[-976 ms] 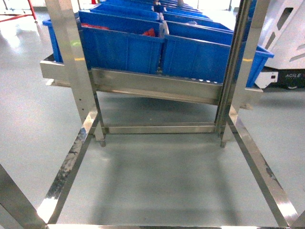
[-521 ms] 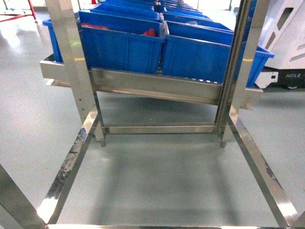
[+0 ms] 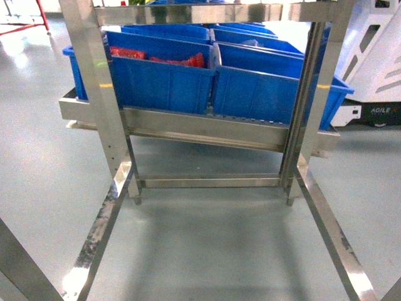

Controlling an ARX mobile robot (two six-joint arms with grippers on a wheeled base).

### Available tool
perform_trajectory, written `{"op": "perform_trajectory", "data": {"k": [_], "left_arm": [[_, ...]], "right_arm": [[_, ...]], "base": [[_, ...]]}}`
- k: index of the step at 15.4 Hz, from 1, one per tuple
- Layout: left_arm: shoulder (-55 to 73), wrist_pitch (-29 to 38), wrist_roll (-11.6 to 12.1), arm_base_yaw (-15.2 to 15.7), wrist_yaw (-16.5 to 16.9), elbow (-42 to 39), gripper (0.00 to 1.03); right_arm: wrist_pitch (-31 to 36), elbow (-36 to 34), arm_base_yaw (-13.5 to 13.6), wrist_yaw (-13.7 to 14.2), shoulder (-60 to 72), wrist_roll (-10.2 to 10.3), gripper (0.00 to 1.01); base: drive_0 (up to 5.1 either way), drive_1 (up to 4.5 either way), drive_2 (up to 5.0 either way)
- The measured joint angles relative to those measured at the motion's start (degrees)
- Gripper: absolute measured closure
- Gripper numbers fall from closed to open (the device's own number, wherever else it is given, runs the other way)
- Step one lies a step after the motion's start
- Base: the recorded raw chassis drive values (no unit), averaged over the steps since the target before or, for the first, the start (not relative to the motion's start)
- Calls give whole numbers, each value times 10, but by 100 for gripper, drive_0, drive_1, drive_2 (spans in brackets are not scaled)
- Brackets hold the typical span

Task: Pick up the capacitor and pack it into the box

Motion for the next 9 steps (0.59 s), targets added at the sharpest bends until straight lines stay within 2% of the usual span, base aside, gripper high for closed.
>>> {"op": "perform_trajectory", "data": {"k": [9], "left_arm": [[0, 1, 0, 0, 0, 0, 5]], "right_arm": [[0, 0, 0, 0, 0, 0, 3]], "base": [[0, 0, 0]]}}
